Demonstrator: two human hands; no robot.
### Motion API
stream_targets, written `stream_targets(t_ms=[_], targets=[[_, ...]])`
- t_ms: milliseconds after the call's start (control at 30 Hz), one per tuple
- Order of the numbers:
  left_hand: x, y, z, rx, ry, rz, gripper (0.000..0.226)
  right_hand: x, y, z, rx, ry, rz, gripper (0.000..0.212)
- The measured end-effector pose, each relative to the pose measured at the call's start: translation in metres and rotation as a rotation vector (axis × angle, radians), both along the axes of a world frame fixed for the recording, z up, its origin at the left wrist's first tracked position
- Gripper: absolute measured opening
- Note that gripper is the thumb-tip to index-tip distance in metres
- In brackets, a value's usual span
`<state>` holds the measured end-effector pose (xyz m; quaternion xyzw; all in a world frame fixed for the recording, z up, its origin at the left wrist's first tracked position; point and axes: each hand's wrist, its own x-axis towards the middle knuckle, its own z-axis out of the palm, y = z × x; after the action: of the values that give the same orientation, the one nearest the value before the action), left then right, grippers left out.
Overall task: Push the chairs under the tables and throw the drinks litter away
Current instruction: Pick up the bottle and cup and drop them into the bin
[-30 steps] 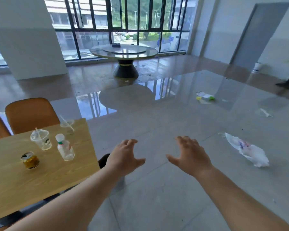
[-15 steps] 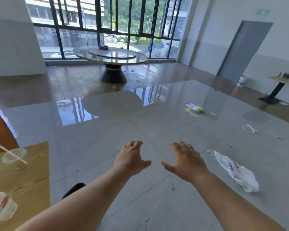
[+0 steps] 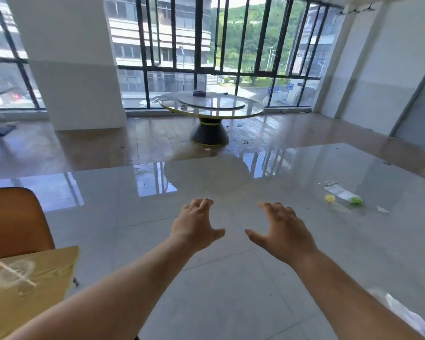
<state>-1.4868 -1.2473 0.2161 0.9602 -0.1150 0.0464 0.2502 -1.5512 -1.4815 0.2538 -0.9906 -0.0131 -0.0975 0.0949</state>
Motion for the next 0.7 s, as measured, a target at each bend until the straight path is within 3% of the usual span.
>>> stream_targets(t_ms=[200,367,700], targets=[[0.052,0.058,-0.020,0.056,0.136,0.346,0.090,0.144,0.036,-0.039,0.045,0.118,0.335,0.091],[0.035,0.141,-0.027,0.099,0.189,0.694,0.090,0.219,0.135,-0.058,0.021,0.200,0.668,0.091],[-0.098,0.318,-0.060,-0.006,0.267,1.345,0.094,0.203,0.399,-0.094,-0.101,0.257,1.254,0.096]])
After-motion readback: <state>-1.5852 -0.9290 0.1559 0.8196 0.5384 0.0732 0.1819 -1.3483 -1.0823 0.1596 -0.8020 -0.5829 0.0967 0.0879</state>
